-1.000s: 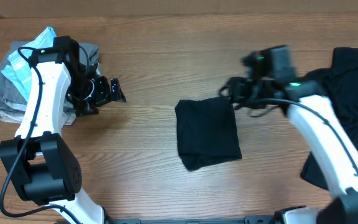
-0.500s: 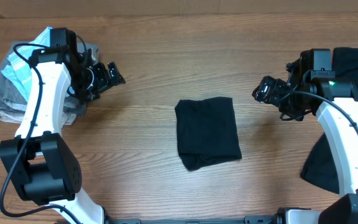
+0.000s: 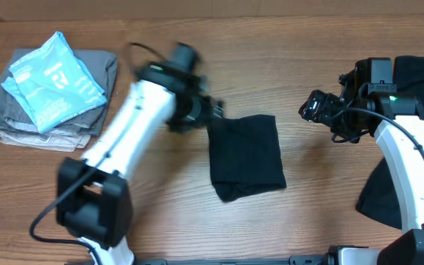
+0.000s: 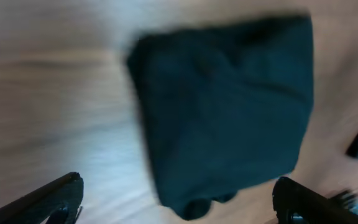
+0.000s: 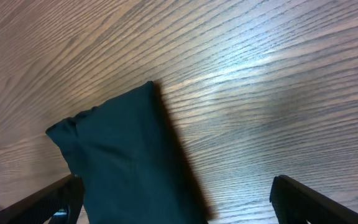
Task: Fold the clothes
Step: 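Move the left gripper to the folded black bundle and grasp it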
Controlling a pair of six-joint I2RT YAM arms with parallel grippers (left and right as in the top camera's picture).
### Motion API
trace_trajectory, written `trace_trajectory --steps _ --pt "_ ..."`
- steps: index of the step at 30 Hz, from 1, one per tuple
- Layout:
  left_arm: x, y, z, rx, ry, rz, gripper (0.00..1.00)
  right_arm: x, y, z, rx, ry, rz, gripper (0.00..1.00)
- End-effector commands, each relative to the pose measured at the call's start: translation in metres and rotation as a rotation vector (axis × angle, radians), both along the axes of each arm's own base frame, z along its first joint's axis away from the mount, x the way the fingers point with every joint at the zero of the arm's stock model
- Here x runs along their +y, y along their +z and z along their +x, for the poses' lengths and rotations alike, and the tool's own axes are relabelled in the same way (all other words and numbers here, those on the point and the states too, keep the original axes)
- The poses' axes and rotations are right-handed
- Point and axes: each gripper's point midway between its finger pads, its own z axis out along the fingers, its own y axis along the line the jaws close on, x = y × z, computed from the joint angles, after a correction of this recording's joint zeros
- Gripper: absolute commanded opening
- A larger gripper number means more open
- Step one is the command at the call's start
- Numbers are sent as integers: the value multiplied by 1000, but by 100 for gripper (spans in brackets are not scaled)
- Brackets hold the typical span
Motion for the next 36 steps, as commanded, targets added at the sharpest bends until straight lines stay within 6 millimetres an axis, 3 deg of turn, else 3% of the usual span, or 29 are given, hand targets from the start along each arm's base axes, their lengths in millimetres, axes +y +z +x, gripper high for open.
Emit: trace_trajectory --steps 1,5,11,18,25,36 --pt "-17 -8 -13 -43 53 157 100 -2 4 2 -17 1 -8 100" --pt "-36 -10 -28 -98 43 239 100 -2 4 2 -17 1 -9 100" --pt "-45 -17 -44 -95 77 275 100 -2 4 2 -17 1 -8 100" --pt "-22 -55 -61 -34 195 361 100 -2 4 2 -17 1 -9 100" --pt "-27 -104 -74 -5 184 280 100 -2 4 2 -17 1 -9 100" --pt "-32 -130 -70 -64 191 214 99 -2 4 2 -17 1 -9 100"
